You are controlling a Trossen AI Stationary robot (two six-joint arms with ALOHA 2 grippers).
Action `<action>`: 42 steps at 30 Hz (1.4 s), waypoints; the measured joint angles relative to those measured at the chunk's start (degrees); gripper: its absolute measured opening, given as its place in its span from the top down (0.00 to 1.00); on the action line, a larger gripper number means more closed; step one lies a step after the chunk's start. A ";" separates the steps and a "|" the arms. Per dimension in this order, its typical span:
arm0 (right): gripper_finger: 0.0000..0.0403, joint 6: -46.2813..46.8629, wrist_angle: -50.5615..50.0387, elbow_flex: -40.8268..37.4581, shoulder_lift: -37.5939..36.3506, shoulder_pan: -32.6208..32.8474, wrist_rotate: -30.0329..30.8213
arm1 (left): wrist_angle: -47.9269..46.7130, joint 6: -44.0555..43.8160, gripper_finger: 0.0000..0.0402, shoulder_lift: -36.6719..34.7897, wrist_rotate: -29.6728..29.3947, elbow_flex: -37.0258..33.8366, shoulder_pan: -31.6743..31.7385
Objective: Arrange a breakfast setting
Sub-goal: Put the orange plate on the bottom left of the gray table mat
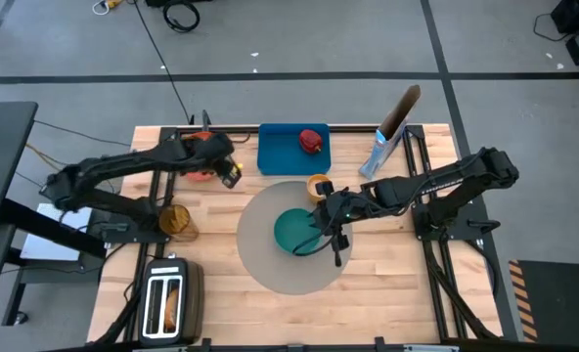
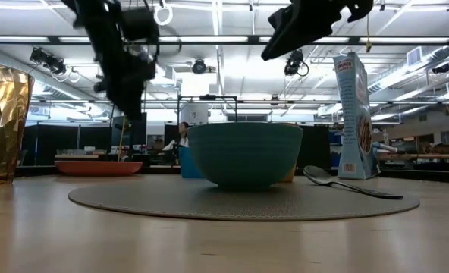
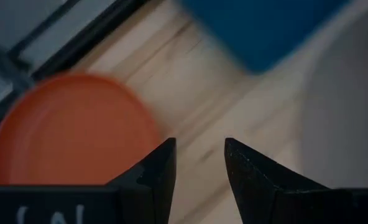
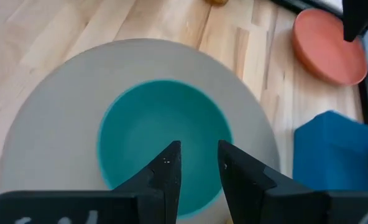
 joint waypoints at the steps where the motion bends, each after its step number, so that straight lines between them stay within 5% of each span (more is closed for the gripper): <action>1: 0.72 0.41 -0.51 0.01 0.00 0.00 -0.04 | 0.34 0.12 0.64 1.40 0.21 -0.88 1.59; 10: 0.72 2.13 -3.03 0.02 0.00 0.00 -0.32 | 7.59 2.26 0.64 13.47 0.50 -3.90 10.33; 24: 0.72 4.62 -3.38 0.04 0.00 -0.05 -0.46 | 9.09 2.90 0.65 20.43 0.70 -3.92 10.59; 36: 0.72 6.75 -5.43 0.04 0.00 -0.04 -0.95 | 9.16 2.19 0.94 22.27 -0.73 -3.72 10.29; 42: 0.72 6.64 -6.78 0.04 0.00 -0.04 -0.91 | 2.84 2.30 0.96 20.36 -1.43 -0.99 7.05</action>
